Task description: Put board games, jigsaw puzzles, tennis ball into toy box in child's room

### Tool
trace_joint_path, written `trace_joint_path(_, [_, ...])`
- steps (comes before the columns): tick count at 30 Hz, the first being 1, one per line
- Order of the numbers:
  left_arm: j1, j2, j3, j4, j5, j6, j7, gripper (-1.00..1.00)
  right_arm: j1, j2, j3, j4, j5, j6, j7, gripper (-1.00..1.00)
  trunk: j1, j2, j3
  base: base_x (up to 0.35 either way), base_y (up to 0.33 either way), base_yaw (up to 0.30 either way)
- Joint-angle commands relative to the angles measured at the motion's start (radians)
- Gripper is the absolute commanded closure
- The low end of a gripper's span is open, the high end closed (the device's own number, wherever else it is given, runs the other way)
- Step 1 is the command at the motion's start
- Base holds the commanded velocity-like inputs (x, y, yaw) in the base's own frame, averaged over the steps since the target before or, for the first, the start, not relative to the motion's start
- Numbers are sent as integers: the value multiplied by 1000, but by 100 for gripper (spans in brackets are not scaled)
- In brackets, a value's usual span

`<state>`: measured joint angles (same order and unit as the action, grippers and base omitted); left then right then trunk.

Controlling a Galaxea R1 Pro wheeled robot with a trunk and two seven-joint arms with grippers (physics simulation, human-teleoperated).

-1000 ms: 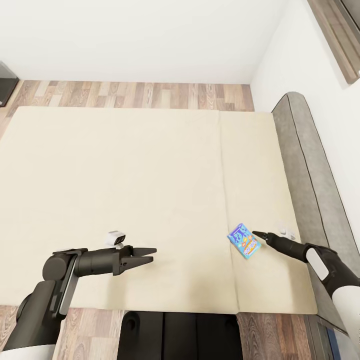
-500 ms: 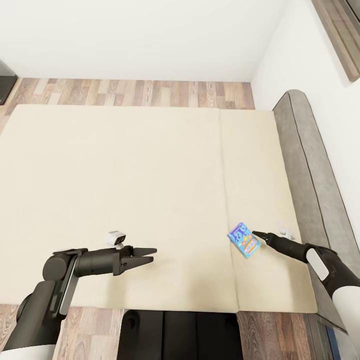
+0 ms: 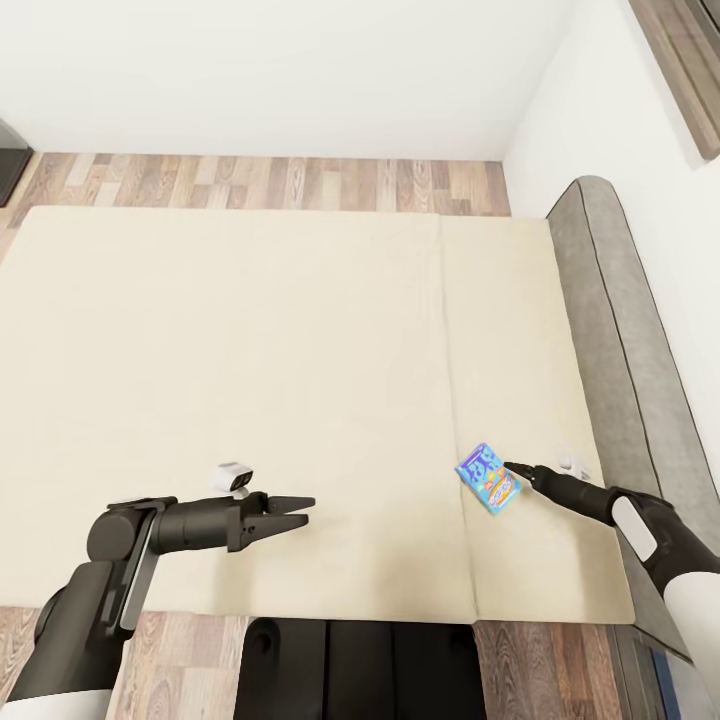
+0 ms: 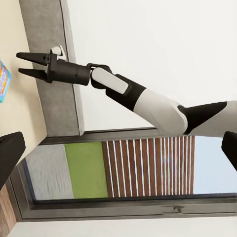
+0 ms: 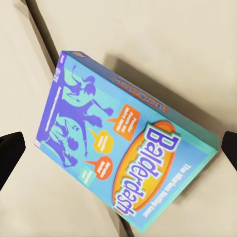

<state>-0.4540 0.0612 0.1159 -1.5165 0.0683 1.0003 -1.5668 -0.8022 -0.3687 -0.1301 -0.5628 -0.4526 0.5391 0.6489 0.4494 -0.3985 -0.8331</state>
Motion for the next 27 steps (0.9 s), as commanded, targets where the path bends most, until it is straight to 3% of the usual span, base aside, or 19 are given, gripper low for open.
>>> trace_joint_path(1, [0, 0, 0, 0, -1, 11, -4, -100, 0, 0, -3, 0, -5, 7, 1, -100, 1, -1, -1, 0, 0, 0])
trace_joint_path(27, [-1, 0, 2, 0, -1, 11, -4, -100, 0, 0, -3, 0, -5, -11, 1, -100, 1, -1, -13, 0, 0, 0])
